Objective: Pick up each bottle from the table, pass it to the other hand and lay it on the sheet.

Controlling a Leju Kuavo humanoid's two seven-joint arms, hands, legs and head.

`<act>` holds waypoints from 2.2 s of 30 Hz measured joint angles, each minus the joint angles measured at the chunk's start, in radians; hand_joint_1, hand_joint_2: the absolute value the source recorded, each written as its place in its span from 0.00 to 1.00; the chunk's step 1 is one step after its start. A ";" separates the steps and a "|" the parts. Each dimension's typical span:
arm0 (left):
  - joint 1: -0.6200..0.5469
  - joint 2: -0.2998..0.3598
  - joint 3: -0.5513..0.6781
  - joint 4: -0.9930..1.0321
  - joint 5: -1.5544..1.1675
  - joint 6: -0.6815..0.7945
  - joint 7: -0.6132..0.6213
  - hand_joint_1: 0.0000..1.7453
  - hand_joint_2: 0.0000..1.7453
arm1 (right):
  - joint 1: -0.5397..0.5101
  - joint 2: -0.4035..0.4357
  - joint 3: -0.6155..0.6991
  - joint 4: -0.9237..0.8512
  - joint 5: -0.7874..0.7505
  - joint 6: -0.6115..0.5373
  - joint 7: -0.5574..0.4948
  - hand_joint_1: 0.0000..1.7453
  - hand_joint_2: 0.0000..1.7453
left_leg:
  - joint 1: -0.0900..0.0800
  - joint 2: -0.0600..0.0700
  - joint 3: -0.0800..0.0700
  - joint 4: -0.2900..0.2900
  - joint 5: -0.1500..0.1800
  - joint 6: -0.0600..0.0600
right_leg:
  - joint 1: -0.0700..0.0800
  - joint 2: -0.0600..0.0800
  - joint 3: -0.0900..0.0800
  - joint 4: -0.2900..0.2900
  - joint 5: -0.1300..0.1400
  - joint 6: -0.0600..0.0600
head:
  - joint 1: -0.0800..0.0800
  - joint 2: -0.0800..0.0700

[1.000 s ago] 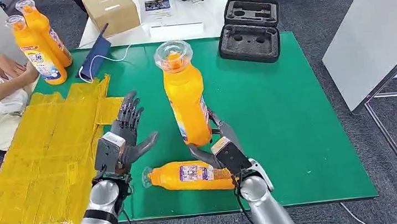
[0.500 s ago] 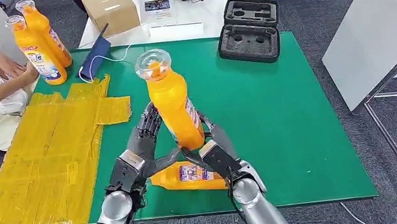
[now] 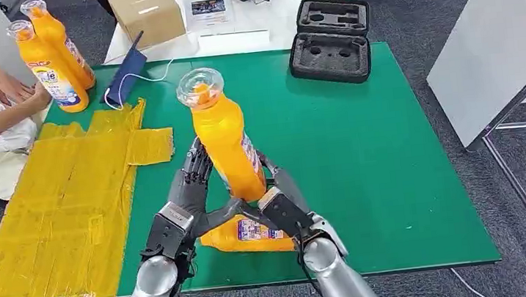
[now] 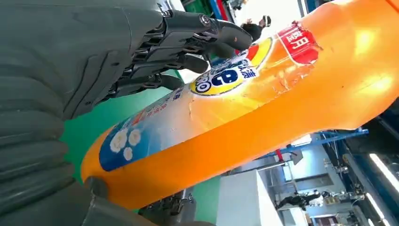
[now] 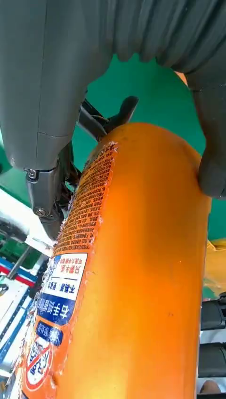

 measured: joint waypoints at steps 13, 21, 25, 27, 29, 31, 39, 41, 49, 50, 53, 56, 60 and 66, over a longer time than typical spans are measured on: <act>-0.001 0.000 0.009 0.000 0.023 0.013 0.015 0.00 1.00 | 0.001 0.022 0.086 0.028 0.192 -0.085 0.011 1.00 1.00 | 0.000 0.001 0.000 0.000 0.000 0.000 | 0.000 0.000 0.000 0.000 0.000 0.000 | 0.000 0.000; 0.006 0.013 0.060 0.001 0.051 0.023 0.034 0.00 1.00 | -0.004 0.038 0.224 0.070 0.331 -0.212 0.047 1.00 1.00 | 0.001 0.000 0.000 0.000 0.000 0.000 | 0.000 0.000 -0.001 0.000 -0.001 -0.001 | 0.000 0.000; 0.014 0.015 0.070 0.001 0.053 0.023 0.034 0.00 1.00 | -0.007 0.039 0.240 0.079 0.333 -0.214 0.055 1.00 1.00 | 0.000 0.000 0.000 0.000 0.000 0.000 | 0.000 0.000 -0.001 0.000 0.000 -0.001 | 0.000 0.000; 0.016 0.016 0.072 0.001 0.054 0.023 0.034 0.00 1.00 | -0.008 0.039 0.245 0.082 0.333 -0.214 0.056 1.00 1.00 | 0.000 0.000 0.000 0.000 0.000 0.000 | 0.000 0.000 -0.001 0.000 0.000 0.000 | 0.000 0.000; 0.010 0.018 0.084 0.011 0.121 0.008 0.060 0.00 1.00 | -0.009 0.039 0.254 0.085 0.358 -0.246 0.061 1.00 1.00 | 0.000 0.000 0.000 0.000 0.000 0.000 | 0.000 0.000 -0.001 0.000 0.000 -0.001 | 0.000 0.000; -0.023 0.024 0.123 0.071 0.236 -0.039 0.061 0.00 1.00 | -0.010 0.039 0.280 0.091 0.400 -0.295 0.087 1.00 1.00 | 0.000 0.001 0.000 0.000 0.000 0.000 | 0.000 0.000 -0.001 0.000 0.000 -0.001 | 0.001 0.000; -0.095 0.039 0.243 0.232 0.322 -0.077 0.043 1.00 1.00 | -0.028 0.027 0.349 0.117 0.417 -0.354 0.121 1.00 1.00 | 0.001 0.002 0.000 0.000 0.001 -0.001 | 0.000 0.000 -0.002 0.001 0.000 -0.001 | 0.000 0.000; -0.099 0.039 0.266 0.241 0.340 -0.075 0.042 1.00 1.00 | -0.034 0.027 0.361 0.122 0.417 -0.360 0.124 1.00 1.00 | 0.001 0.001 0.000 0.000 0.001 -0.001 | 0.000 0.000 -0.002 0.001 0.000 -0.001 | 0.001 0.000; -0.095 0.034 0.307 0.215 0.367 -0.022 0.026 1.00 1.00 | -0.040 0.026 0.397 0.146 0.345 -0.342 0.104 1.00 1.00 | 0.001 0.001 -0.001 0.000 0.001 -0.001 | 0.000 0.000 -0.003 0.001 0.000 -0.001 | 0.000 0.000; -0.093 0.031 0.308 0.206 0.367 -0.012 0.019 1.00 1.00 | -0.041 0.026 0.397 0.148 0.330 -0.335 0.096 1.00 1.00 | 0.001 0.001 -0.001 0.000 0.001 -0.001 | 0.000 0.000 -0.003 0.001 0.000 -0.001 | 0.000 0.000; -0.089 0.025 0.308 0.175 0.364 0.013 0.008 1.00 1.00 | -0.045 0.026 0.396 0.149 0.295 -0.318 0.077 1.00 1.00 | 0.001 0.001 -0.001 0.000 0.001 -0.001 | 0.000 0.000 -0.003 0.001 0.000 -0.001 | 0.000 0.000; -0.089 0.023 0.308 0.152 0.350 0.025 0.007 1.00 1.00 | -0.047 0.026 0.394 0.145 0.285 -0.312 0.068 0.62 1.00 | 0.001 0.001 -0.001 0.000 0.001 -0.001 | 0.000 0.000 -0.003 0.001 0.000 -0.001 | 0.000 0.000; -0.091 0.020 0.307 0.134 0.342 0.025 0.008 1.00 1.00 | -0.046 0.026 0.383 0.126 0.282 -0.307 0.067 0.00 1.00 | 0.001 0.001 -0.001 0.000 0.001 -0.001 | 0.000 0.000 -0.003 0.001 0.000 -0.001 | 0.000 0.000; -0.115 0.019 0.307 0.111 0.320 0.051 0.012 1.00 1.00 | -0.011 0.024 0.370 0.071 0.266 -0.304 0.055 0.00 1.00 | 0.001 0.001 -0.001 0.000 0.001 -0.001 | 0.000 0.000 -0.003 0.001 0.000 -0.001 | 0.001 0.000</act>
